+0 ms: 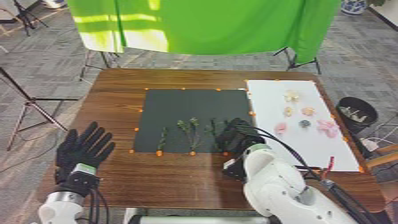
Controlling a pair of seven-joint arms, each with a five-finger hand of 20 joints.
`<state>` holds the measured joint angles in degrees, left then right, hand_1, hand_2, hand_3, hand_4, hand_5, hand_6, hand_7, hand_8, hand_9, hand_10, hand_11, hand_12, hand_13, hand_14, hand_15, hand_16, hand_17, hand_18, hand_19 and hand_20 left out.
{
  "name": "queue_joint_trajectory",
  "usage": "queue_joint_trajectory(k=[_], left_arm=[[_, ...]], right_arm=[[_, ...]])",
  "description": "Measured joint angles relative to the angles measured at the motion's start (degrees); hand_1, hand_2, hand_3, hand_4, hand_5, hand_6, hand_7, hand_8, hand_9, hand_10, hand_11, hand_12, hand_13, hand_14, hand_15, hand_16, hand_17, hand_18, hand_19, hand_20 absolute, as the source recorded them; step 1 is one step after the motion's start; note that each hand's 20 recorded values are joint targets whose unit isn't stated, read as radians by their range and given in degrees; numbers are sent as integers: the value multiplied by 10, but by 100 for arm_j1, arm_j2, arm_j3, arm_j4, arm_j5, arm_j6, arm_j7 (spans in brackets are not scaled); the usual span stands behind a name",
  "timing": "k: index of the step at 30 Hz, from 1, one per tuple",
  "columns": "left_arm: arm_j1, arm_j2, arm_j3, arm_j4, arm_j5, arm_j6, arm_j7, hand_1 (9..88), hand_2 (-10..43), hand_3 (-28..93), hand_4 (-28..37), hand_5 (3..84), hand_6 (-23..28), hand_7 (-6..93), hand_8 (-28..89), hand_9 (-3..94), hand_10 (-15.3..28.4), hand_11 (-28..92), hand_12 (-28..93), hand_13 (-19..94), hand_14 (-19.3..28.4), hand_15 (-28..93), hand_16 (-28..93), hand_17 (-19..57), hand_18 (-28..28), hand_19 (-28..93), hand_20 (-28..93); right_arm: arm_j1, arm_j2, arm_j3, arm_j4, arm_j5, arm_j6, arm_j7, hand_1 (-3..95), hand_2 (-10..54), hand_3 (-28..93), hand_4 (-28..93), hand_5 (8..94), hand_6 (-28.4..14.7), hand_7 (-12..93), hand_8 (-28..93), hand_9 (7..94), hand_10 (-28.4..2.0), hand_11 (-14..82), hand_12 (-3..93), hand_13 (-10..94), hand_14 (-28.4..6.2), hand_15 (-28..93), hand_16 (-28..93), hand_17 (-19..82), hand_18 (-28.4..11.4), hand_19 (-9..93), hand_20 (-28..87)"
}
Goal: Arrange flowers
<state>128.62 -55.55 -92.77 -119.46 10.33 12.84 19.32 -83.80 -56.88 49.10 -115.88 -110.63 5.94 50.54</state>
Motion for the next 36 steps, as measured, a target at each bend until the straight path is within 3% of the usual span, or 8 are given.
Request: queue_joint_trajectory(k=[7,28,32,36], left_arm=[[17,0,-6,-1,0,1,-4,235,188,680,-283,377,101,91,-75,275,161,213,55,192,170,326,-89,-78,142,328,62],[36,0,0,-2,-51,1,1,233,187,683,-283,380,100,96,-76,279,162,214,60,193,174,330,-91,-82,145,338,56],[54,-7,-3,-2,-54,1,-1,232,187,685,-283,380,99,98,-76,279,162,214,60,193,174,329,-91,-82,145,338,54],[66,-14,-8,-2,-56,0,8,232,186,686,-283,381,100,96,-77,279,162,211,59,193,174,327,-92,-82,145,338,53]], right_arm=[[-15,-42,155,4,83,-360,91,424,14,778,-241,666,-51,87,-107,768,-184,193,171,709,-143,534,188,363,-235,902,142],[7,163,10,-269,-269,-418,56,425,-1,764,-237,676,-49,85,-103,776,-186,193,171,715,-145,537,188,365,-239,908,134],[-82,210,84,-408,-140,-91,-153,421,-17,767,-236,640,-50,89,-101,772,-183,201,176,711,-142,549,194,361,-235,910,144],[-315,286,367,-520,533,862,-991,413,-47,771,-240,621,-52,93,-102,732,-179,197,173,684,-141,539,189,347,-224,888,146]])
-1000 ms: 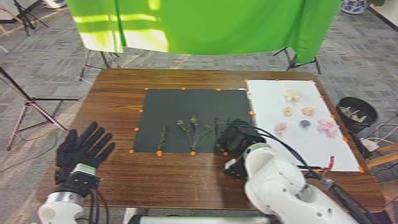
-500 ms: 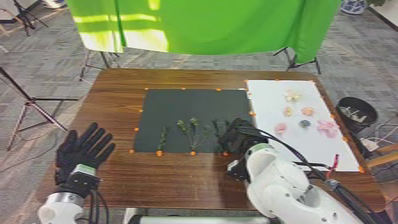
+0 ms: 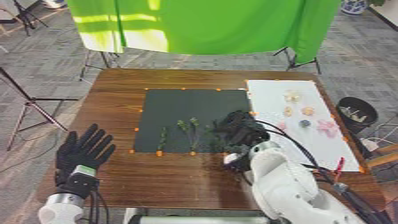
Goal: Arrange flowers
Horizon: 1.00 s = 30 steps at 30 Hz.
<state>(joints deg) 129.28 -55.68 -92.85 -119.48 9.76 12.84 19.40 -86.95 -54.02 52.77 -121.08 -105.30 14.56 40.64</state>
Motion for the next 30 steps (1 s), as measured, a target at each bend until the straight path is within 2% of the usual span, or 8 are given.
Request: queue_joint_trajectory(k=[3,6,8,10,14,19,22,30], left_arm=[[-6,3,12,-6,-3,-8,34,232,186,685,-283,380,101,93,-76,280,160,208,58,195,171,321,-92,-82,145,338,54],[-47,18,46,-8,43,-26,64,231,185,686,-283,380,100,90,-76,281,159,208,58,195,170,320,-91,-82,145,337,54],[-92,37,70,-8,76,-34,88,232,185,684,-283,380,100,89,-76,281,159,208,59,195,170,319,-90,-82,145,336,54],[-126,62,73,-9,93,-43,120,231,185,685,-283,379,100,88,-75,281,159,208,58,194,170,319,-89,-82,145,336,55],[-135,87,66,-36,99,-48,181,228,178,686,-283,378,99,87,-75,281,158,206,58,194,171,319,-87,-82,145,335,55],[-109,87,66,-48,93,-75,219,224,171,686,-283,377,98,87,-74,281,156,204,59,194,171,318,-85,-82,145,333,56],[-78,86,74,-53,88,-90,230,220,168,690,-283,376,98,86,-74,281,156,204,60,195,171,318,-84,-81,145,331,57],[-72,82,129,-52,85,-127,232,223,168,685,-283,376,98,86,-74,282,156,202,61,196,171,317,-82,-81,145,330,59]], right_arm=[[-121,85,154,-3,159,577,-259,418,-74,770,-251,573,-50,98,-103,630,-174,139,149,636,-140,547,181,331,-209,880,158],[-305,180,529,44,-497,570,-149,463,-94,759,-275,531,-41,112,-109,535,-150,95,144,529,-135,519,144,284,-200,846,196],[-567,227,1106,62,-1109,225,-182,499,-95,725,-281,523,-29,123,-116,519,-134,81,140,473,-124,375,149,248,-193,790,224],[-831,301,1800,89,-1502,-415,-319,515,-95,687,-282,522,-27,122,-117,512,-129,73,140,458,-121,304,159,238,-193,768,237],[-1007,686,2566,179,-1487,-1754,-406,529,-95,642,-283,515,-27,115,-114,498,-129,63,139,456,-119,251,180,235,-192,749,249],[-1031,962,2851,255,-1386,-2781,-522,600,-95,530,-283,503,-15,110,-110,480,-110,59,128,467,-106,200,202,234,-184,728,258],[-1030,962,2860,310,-1415,-3081,-688,614,-95,556,-283,504,-4,111,-111,474,-96,59,122,474,-100,181,218,235,-178,719,265],[-935,939,2500,603,-1480,-3065,-867,623,-95,604,-283,560,29,128,-120,528,-69,73,117,531,-79,179,246,262,-163,716,279]])
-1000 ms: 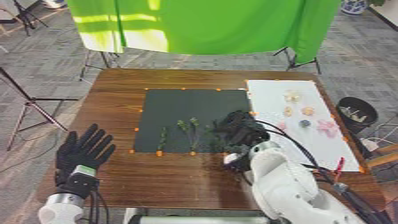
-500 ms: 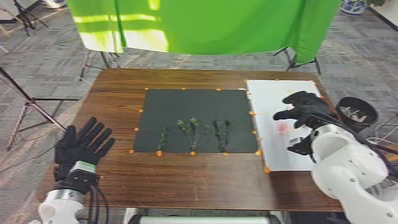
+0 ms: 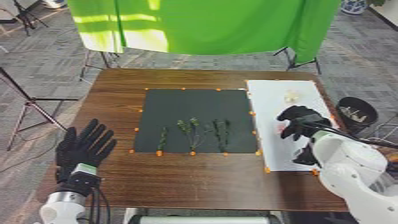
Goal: Arrange flowers
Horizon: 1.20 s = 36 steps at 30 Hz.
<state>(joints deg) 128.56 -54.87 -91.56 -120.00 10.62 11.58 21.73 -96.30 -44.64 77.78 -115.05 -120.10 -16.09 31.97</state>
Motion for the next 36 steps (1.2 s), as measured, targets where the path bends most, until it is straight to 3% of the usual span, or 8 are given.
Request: queue_joint_trajectory(k=[3,5,6,10,25,31,36], left_arm=[[-10,-2,19,1,2,-10,-7,225,170,683,-283,376,98,86,-74,282,156,202,62,196,171,318,-82,-81,145,330,60],[-20,-5,34,2,2,-13,-10,224,170,684,-283,376,98,86,-75,282,156,202,62,197,171,318,-82,-81,145,330,60],[-24,-8,40,2,3,-13,-13,225,170,683,-283,376,98,86,-74,282,157,202,61,197,171,318,-82,-81,145,329,60],[-33,-24,47,2,7,-17,-29,225,171,682,-283,377,98,87,-75,282,157,203,62,198,170,321,-83,-81,145,329,60],[-16,-70,45,0,5,-13,-49,225,174,685,-283,378,99,87,-74,283,159,203,61,196,172,322,-84,-81,145,330,61],[12,-70,33,0,4,11,-54,226,175,684,-283,379,100,88,-74,283,158,203,62,195,173,322,-85,-80,144,329,59],[30,-70,51,1,13,28,-99,225,174,689,-283,380,100,90,-72,281,160,206,64,194,174,323,-85,-80,144,328,59]], right_arm=[[44,0,-275,240,-172,361,-82,637,-95,621,-283,610,42,134,-122,593,-65,86,119,587,-73,197,247,285,-156,720,285],[60,-13,-374,365,-241,432,-80,675,-95,556,-283,654,46,136,-94,636,-67,94,131,625,-63,187,315,296,-152,716,297],[63,-25,-371,384,-242,432,-72,712,-95,498,-283,702,47,143,-37,690,-69,84,164,670,-54,177,377,306,-149,717,308],[52,-33,-331,385,-240,502,-53,721,-95,515,-282,810,48,161,34,836,-76,27,290,746,-52,210,437,331,-147,731,325],[-25,82,-651,57,-190,2023,-258,705,-95,580,-283,833,40,155,44,877,-82,34,326,777,-50,215,450,356,-146,742,323],[951,-102,-1518,-5,310,1950,-671,706,-95,582,-283,830,38,152,45,883,-85,39,333,773,-50,218,453,355,-145,742,323],[2112,-634,-2585,427,419,1627,-1153,705,-95,584,-283,830,38,150,43,881,-89,35,332,769,-52,219,452,353,-145,742,323]])
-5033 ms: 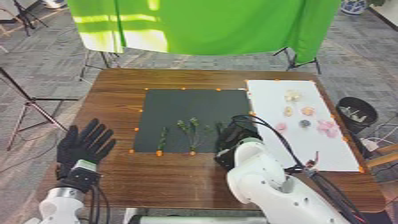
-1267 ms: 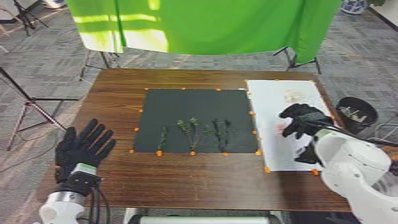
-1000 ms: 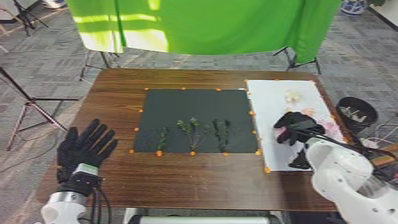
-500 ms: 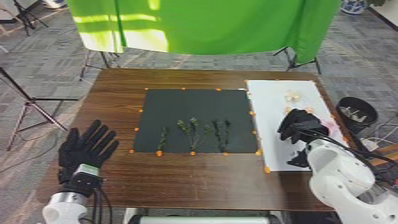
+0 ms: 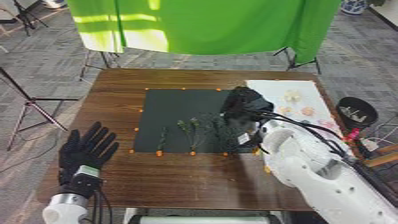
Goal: Arrange flowers
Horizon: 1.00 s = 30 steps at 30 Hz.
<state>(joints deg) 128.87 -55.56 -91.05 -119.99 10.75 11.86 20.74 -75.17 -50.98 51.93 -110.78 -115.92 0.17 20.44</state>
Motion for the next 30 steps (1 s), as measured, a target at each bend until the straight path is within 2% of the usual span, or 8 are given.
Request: queue_joint_trajectory(k=[6,11,16,25,30], left_arm=[[-97,0,103,33,37,19,-100,225,173,687,-283,384,102,92,-72,283,163,206,65,192,178,329,-86,-81,143,328,58],[-231,28,225,82,58,23,-159,224,172,689,-283,388,102,97,-71,286,167,205,70,191,183,335,-86,-82,144,330,56],[-360,61,342,113,98,23,-255,225,171,688,-283,389,103,95,-71,285,170,197,73,188,184,336,-88,-82,144,330,53],[-491,152,496,125,116,31,-298,224,170,692,-283,389,103,83,-74,290,179,183,72,185,191,338,-92,-83,143,332,53],[-559,164,550,132,121,31,-337,225,172,691,-283,384,103,81,-74,287,177,184,70,188,185,327,-91,-77,140,328,55]], right_arm=[[1035,-724,-1164,673,-356,-358,-467,701,-95,593,-283,829,34,148,40,877,-93,34,329,762,-54,223,451,348,-147,741,324],[1387,-1363,-1572,1219,-574,-762,-524,705,-95,595,-283,831,27,148,38,876,-100,35,328,759,-59,227,447,344,-150,740,325],[1445,-1833,-1787,1628,-773,-689,-500,704,-95,599,-283,830,18,147,36,871,-106,33,327,753,-63,233,442,342,-151,740,325],[1591,-2438,-2107,2134,-1154,-717,-567,701,-95,604,-283,821,11,145,38,860,-109,31,322,744,-64,240,434,337,-153,737,323],[1608,-2597,-2134,2308,-1210,-710,-540,686,-95,619,-283,793,15,151,21,797,-105,34,276,717,-58,238,418,328,-155,735,314]])
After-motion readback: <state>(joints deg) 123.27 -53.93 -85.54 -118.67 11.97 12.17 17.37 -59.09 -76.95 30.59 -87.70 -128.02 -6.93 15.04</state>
